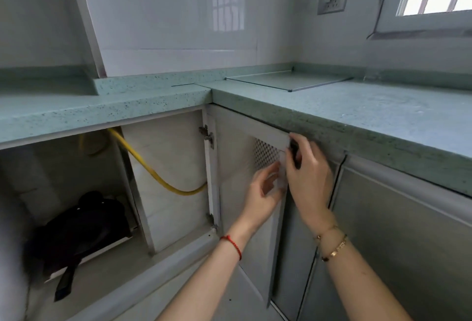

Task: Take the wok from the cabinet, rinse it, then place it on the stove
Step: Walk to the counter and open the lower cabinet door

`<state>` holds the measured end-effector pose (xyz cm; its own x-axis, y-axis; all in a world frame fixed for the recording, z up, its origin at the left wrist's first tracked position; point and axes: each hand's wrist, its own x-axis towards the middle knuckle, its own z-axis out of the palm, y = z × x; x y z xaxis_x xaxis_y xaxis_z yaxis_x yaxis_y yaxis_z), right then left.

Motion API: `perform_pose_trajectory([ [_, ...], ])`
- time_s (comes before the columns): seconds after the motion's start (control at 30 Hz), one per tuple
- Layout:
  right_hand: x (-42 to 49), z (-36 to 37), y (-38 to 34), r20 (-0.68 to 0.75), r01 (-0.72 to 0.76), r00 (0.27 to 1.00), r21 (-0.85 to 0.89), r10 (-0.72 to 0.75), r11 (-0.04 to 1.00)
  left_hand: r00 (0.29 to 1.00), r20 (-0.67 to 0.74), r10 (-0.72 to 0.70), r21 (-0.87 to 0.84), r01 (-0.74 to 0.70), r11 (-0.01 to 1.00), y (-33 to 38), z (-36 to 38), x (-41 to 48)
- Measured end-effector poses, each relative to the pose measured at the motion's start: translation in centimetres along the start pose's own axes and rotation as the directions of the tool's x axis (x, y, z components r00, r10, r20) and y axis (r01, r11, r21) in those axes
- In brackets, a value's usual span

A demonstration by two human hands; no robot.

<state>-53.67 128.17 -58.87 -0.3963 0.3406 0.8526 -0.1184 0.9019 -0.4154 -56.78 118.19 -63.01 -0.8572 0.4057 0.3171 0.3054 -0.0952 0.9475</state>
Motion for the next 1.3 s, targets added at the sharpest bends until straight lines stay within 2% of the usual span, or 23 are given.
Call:
perform_pose_trajectory([
  [0.13, 0.3, -0.3, 0.1, 0.045, -0.039, 0.998, -0.026, 0.040, 0.999, 1.000, -0.008, -0.020, -0.019, 0.020, 1.000, 0.3, 0.8, 0.4],
  [0.37, 0.2, -0.3, -0.6, 0.036, -0.122, 0.992, -0.001, 0.121, 0.993, 0.995, 0.035, -0.090, -0.062, 0.092, 0.994, 0.5, 0.7, 0.6],
  [0.53, 0.1, -0.1, -0.8, 0.033, -0.156, 0.988, 0.096, 0.154, 0.983, 0.990, 0.071, -0.120, -0.114, 0.128, 0.985, 0.3, 0.3, 0.6],
  [0.67, 0.0, 0.7, -1.2, 0.049, -0.206, 0.979, 0.270, 0.200, 0.941, 0.991, 0.082, -0.110, -0.102, 0.118, 0.988, 0.1, -1.0, 0.2],
  [0.8, -0.6, 2.9, -2.9, 0.123, -0.260, 0.966, 0.405, 0.230, 0.876, 0.992, -0.073, -0.098, -0.083, 0.092, 0.992, 0.2, -5.6, -0.1],
  [0.97, -3.4, 7.9, -7.2, 0.369, -0.383, 0.903, 0.453, 0.222, 0.805, 0.944, -0.311, -0.112, -0.061, 0.097, 0.993, 0.2, -15.1, -2.6],
  [1.17, -8.2, 14.4, -13.7, 0.604, -0.470, 0.785, 0.435, 0.138, 0.768, 0.836, -0.533, -0.130, -0.002, 0.153, 0.988, -0.5, -25.5, -8.1],
  [1.3, -11.5, 18.9, -18.0, 0.750, -0.546, 0.659, 0.422, 0.060, 0.724, 0.729, -0.669, -0.144, 0.021, 0.212, 0.977, -2.0, -31.6, -11.7],
])
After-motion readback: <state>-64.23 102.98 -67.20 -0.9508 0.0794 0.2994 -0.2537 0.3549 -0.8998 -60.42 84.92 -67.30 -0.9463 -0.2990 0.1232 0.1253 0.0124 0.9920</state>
